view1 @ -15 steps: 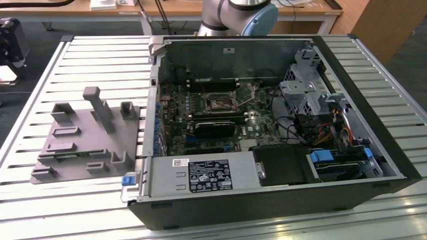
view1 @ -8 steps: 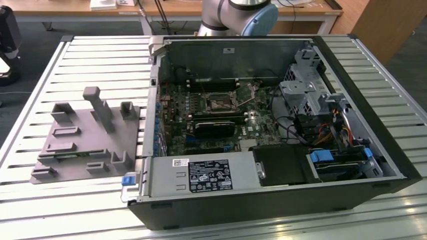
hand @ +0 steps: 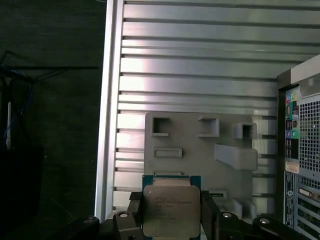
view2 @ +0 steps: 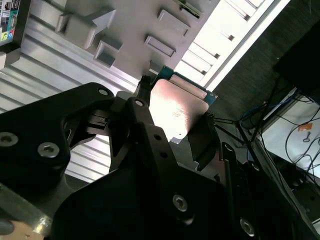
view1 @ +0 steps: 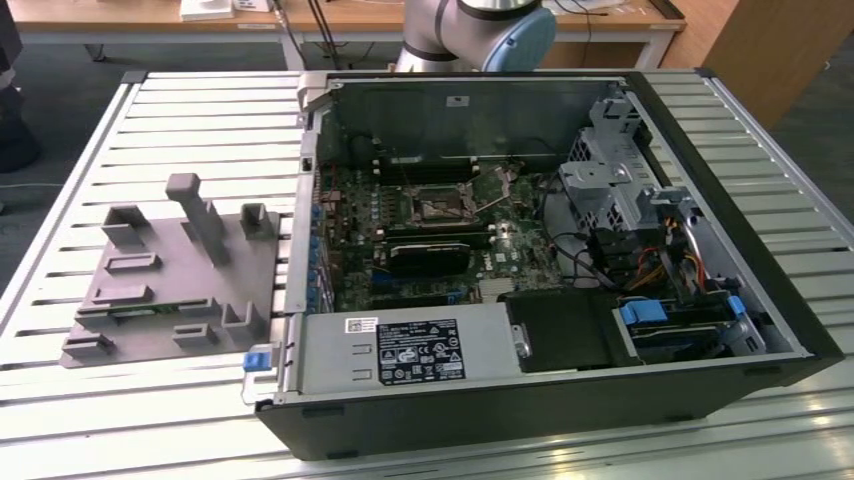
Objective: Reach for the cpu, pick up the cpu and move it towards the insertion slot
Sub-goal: 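Pick up the cpu and move it towards the insertion slot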
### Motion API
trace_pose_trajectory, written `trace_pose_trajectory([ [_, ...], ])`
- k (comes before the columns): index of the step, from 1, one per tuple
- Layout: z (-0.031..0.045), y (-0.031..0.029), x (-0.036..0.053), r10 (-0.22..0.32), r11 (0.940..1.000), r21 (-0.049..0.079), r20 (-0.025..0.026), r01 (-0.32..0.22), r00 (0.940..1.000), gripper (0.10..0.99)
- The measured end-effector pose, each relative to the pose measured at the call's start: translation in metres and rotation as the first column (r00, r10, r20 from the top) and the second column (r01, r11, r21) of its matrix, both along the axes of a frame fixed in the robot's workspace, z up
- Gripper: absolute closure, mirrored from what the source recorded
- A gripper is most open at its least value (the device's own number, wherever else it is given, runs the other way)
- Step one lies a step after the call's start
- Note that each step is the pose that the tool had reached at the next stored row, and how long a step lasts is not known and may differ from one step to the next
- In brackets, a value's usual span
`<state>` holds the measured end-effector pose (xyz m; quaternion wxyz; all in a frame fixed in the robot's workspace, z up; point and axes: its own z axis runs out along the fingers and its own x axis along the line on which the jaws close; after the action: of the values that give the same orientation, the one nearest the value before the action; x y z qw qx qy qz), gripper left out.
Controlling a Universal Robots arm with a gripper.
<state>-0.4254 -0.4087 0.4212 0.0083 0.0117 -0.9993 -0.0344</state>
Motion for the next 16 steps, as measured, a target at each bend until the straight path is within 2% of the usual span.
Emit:
trace_pose_trajectory([
  [4, 0.0056, 0.0001, 0.0006, 0.0, 1.0, 0.0, 0.0, 0.0, 1.0, 0.541],
  [16, 0.0091, 0.0, 0.0134, 0.0, 1.0, 0.0, -0.0001, 0.0, 1.0, 0.541],
])
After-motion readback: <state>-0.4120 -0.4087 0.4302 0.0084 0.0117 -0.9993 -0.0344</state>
